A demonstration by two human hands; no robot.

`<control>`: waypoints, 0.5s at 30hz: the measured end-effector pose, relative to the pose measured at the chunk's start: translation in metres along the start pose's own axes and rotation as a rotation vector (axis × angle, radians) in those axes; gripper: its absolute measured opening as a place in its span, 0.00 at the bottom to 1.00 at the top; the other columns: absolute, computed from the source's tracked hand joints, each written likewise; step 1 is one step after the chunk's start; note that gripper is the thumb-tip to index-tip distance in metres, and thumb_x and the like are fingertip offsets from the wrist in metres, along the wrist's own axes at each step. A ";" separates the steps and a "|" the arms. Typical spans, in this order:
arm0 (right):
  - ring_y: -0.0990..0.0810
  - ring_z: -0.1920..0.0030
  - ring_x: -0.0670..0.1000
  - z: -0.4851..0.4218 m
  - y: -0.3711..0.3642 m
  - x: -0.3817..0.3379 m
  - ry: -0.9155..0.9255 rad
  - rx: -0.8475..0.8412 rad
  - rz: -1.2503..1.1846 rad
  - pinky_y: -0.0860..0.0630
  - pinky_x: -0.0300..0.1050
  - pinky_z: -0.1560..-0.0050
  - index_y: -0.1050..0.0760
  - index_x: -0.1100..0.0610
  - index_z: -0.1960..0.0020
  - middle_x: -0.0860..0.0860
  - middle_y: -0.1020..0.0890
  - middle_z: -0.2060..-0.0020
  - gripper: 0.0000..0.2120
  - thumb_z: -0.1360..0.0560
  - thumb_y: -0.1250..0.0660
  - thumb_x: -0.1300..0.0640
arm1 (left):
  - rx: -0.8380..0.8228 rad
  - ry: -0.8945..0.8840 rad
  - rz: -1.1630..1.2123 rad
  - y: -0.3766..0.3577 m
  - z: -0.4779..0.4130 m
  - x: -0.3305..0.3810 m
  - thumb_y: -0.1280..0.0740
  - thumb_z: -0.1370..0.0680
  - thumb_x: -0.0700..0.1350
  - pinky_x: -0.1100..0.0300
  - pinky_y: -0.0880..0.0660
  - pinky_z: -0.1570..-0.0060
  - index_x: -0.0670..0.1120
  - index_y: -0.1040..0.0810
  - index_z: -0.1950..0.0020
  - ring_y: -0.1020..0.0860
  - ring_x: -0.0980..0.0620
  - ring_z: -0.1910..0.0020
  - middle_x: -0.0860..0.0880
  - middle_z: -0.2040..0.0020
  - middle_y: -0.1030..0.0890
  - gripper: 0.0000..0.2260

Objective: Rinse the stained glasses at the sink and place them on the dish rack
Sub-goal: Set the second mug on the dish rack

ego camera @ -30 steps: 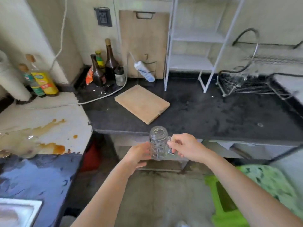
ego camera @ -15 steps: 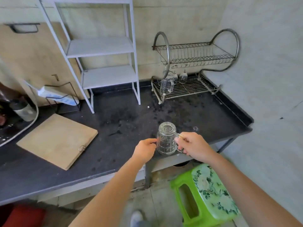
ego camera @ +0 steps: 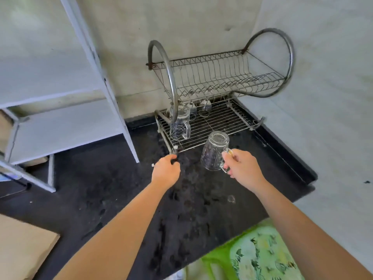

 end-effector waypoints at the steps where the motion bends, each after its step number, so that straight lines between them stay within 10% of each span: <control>1: 0.22 0.70 0.36 -0.016 0.001 0.001 -0.009 0.011 -0.004 0.20 0.55 0.54 0.25 0.66 0.60 0.54 0.17 0.66 0.20 0.20 0.40 0.49 | 0.010 0.001 -0.020 0.001 -0.013 0.002 0.44 0.19 0.43 0.60 0.32 0.72 0.48 0.31 0.29 0.27 0.52 0.70 0.46 0.57 0.20 0.18; 11: 0.19 0.62 0.57 -0.145 -0.018 -0.018 0.062 0.074 0.096 0.23 0.56 0.55 0.27 0.61 0.64 0.56 0.18 0.66 0.21 0.20 0.43 0.48 | 0.031 -0.053 -0.171 -0.008 -0.089 0.018 0.46 0.17 0.47 0.47 0.25 0.42 0.46 0.29 0.29 0.22 0.39 0.43 0.44 0.28 0.30 0.17; 15: 0.19 0.63 0.59 -0.171 -0.042 -0.015 0.029 0.060 0.062 0.23 0.55 0.56 0.28 0.64 0.63 0.58 0.18 0.66 0.22 0.20 0.43 0.47 | 0.051 -0.080 -0.221 -0.011 -0.094 0.015 0.46 0.17 0.47 0.51 0.23 0.52 0.44 0.25 0.33 0.19 0.41 0.52 0.42 0.33 0.24 0.16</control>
Point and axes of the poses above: each hand's wrist, its own z-axis away from the middle knuckle, its own y-axis out of the back of the hand, x = y × z, the point moved 7 cm from there along -z, towards the middle knuckle
